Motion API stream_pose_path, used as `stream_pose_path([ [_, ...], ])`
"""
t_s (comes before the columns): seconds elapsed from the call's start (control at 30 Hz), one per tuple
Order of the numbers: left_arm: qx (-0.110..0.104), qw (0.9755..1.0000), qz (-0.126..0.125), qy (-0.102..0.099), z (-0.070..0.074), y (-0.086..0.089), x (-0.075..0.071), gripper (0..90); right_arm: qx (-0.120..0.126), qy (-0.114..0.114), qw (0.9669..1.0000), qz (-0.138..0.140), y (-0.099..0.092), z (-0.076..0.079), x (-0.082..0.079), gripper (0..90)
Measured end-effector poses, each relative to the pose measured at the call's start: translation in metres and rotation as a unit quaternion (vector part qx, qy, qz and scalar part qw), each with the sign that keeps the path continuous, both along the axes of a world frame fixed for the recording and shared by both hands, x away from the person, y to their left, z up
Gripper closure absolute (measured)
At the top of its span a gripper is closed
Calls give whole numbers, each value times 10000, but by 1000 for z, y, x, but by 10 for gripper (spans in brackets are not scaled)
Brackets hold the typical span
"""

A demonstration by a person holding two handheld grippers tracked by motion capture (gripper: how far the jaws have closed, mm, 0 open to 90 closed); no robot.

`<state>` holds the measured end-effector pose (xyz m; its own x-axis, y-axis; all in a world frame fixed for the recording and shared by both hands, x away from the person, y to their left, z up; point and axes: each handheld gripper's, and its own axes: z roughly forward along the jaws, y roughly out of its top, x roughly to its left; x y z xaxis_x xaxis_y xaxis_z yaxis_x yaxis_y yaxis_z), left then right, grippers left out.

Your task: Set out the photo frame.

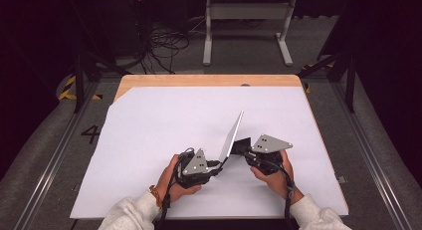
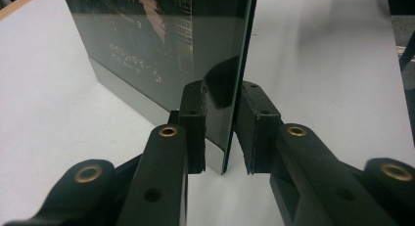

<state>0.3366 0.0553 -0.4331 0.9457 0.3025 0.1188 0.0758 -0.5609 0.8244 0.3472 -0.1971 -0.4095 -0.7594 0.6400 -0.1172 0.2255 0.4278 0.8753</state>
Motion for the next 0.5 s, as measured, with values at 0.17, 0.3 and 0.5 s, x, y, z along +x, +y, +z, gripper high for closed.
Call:
stream_pose_path([
  [0.17, 7, 10000, 6, -22, 0, -3, 0, 734, -71, -9, 10000, -12, -1, -1, 0, 886],
  [0.3, 10, 10000, 18, -55, 0, -4, -1, 732, -151, 23, 9999, 23, 0, -2, -2, 864],
  [0.5, 16, 10000, -41, -84, 0, -2, -1, 742, -184, 74, 9998, 54, -4, -5, -8, 812],
])
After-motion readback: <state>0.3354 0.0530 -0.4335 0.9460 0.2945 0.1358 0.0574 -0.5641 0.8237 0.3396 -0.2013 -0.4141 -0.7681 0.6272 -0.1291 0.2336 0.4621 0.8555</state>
